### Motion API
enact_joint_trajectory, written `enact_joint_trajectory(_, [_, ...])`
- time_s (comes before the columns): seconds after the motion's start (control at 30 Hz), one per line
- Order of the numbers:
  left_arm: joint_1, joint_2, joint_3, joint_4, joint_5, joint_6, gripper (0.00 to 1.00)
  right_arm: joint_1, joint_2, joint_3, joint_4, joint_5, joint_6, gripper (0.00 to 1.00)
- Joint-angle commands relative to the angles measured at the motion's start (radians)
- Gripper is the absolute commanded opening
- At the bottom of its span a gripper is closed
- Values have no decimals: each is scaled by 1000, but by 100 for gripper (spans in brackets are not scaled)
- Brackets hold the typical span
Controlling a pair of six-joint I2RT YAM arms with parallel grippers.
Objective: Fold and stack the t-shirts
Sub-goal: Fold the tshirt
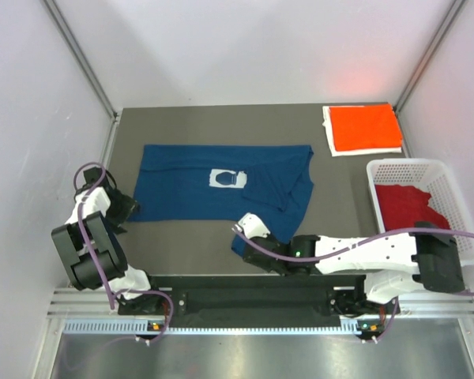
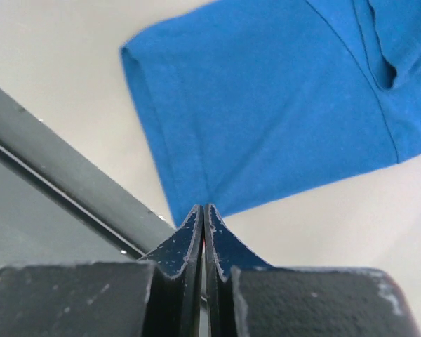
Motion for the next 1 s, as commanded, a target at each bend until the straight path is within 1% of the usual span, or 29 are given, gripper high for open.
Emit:
enact_joint_trajectory(0.0, [16, 13, -17, 19, -43, -24, 72, -40, -55, -41, 41, -58, -48, 0])
enact_joint_trajectory(0.03, [20, 28, -18, 29, -31, -29, 72, -42, -55, -46, 46, -75, -56, 0])
enact_joint_trajectory(0.07, [22, 36, -21, 40, -25, -38, 72, -42, -50, -52, 47, -87, -77, 6])
enact_joint_trajectory(0.1, [22, 39, -26, 49, -25, -43, 72, -42, -29, -54, 47, -99, -90, 21])
enact_joint_trajectory(0.13, [22, 51, -27, 57, -31, -47, 71, -40, -17, -55, 46, -116, -101, 24])
enact_joint_trajectory(0.23, [23, 78, -29, 72, -37, -63, 69, -37, 28, -58, 52, -139, -133, 30])
enact_joint_trajectory(0.33, [23, 92, -27, 81, -54, -66, 65, -39, 55, -43, 55, -127, -147, 33])
enact_joint_trajectory(0.43, [23, 88, -27, 97, -60, -67, 58, -39, 65, -31, 73, -136, -153, 37])
enact_joint_trajectory(0.47, [23, 86, -26, 97, -65, -67, 54, -39, 69, -31, 80, -136, -151, 38])
enact_joint_trajectory(0.5, [23, 88, -21, 100, -63, -66, 51, -39, 84, -31, 83, -139, -153, 41])
enact_joint_trajectory(0.53, [23, 86, -15, 101, -62, -63, 46, -39, 95, -31, 84, -139, -154, 42])
enact_joint_trajectory(0.57, [23, 85, -14, 103, -60, -61, 36, -39, 107, -29, 84, -141, -159, 43])
enact_joint_trajectory(0.63, [23, 77, -6, 101, -65, -57, 29, -39, 149, -22, 77, -142, -168, 43])
enact_joint_trajectory(0.67, [25, 76, -3, 103, -59, -55, 22, -39, 173, -15, 57, -141, -171, 43])
enact_joint_trajectory(0.77, [23, 79, 0, 112, -39, -60, 10, -39, 195, -9, 46, -139, -180, 43])
enact_joint_trajectory(0.8, [23, 82, 0, 114, -36, -60, 0, -37, 201, -11, 47, -139, -182, 43])
enact_joint_trajectory(0.97, [23, 82, 5, 123, -10, -64, 0, -36, 221, 3, 41, -162, -188, 43])
